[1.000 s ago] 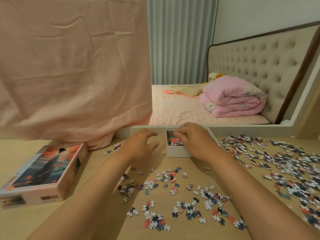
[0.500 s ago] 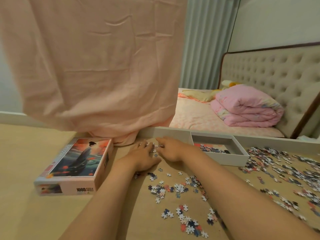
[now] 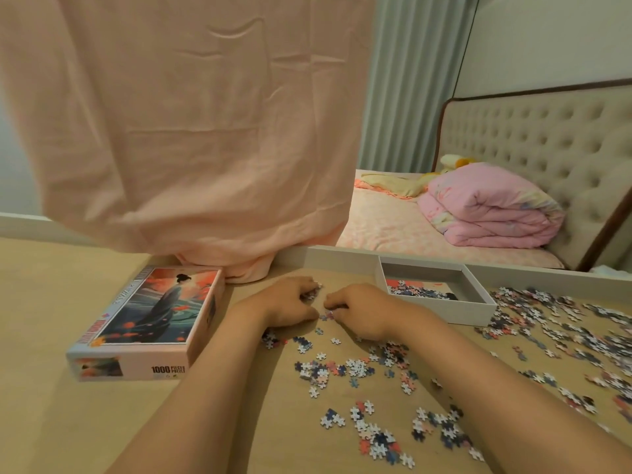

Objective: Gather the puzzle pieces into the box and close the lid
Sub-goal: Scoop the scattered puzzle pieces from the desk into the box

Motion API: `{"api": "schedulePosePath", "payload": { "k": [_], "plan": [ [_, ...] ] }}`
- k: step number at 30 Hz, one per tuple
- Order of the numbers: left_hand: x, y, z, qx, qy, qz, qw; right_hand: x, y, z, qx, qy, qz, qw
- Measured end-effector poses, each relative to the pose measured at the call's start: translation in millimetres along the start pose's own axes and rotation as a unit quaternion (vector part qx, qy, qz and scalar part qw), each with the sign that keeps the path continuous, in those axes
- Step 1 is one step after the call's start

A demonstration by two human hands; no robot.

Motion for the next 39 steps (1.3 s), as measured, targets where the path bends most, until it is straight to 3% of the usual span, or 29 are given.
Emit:
{"api": "schedulePosePath", "payload": {
  "k": [5,11,13,16,18,31,33,36,39],
  "plan": [
    [8.9,3.0,14.5,0.017,-0.025,0.089,0.996,4.8,9.8,1.6,0.089,-0.017,-0.082,0.992],
    [7.3,12.0,35.2,0.113,-0.014,0.085,0.99,-3.5,-5.9,-10.8,-0.025,0.001,-0.016,1.0],
    [5.9,9.3,41.3,0.065,0.033,0.019,0.997,-5.0,-11.7,-8.0,-0.047,0.017,-0.011,0.999],
    [7.7,-9.8,46.0,-0.087,0.097,-0.074,0.989,-5.1,-17.2,2.9,-0.048,0.042,-0.013,0.998],
    [14.3,-23.8,48.7,-0.117,0.093,-0.09,0.985,-2.2,-21.0,12.9,-0.051,0.05,-0.012,0.997],
    [94.2,-71.2,56.2,-0.064,-0.054,-0.023,0.996,40.4,-22.6,105.0,-0.043,0.023,-0.079,0.996],
    [101.7,-72.2,50.6,-0.018,-0.074,-0.008,0.997,48.2,-18.2,116.5,-0.011,0.015,-0.109,0.994],
    [93.5,-61.5,38.5,0.07,-0.001,-0.072,0.995,55.7,-15.3,125.4,0.043,0.007,-0.142,0.989],
    [87.3,-58.3,38.1,0.016,0.052,-0.086,0.995,58.2,-18.3,126.5,0.05,-0.002,-0.14,0.989]
  ]
}}
Point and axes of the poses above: each hand's wrist, its own z-axis away from the middle knuckle, its own y-axis out of the back of the hand, x = y × z, the point moved 3 cm from there along -z, towards the middle knuckle, and after that the axes turned 14 degrees about -x, right-handed, at the moved point
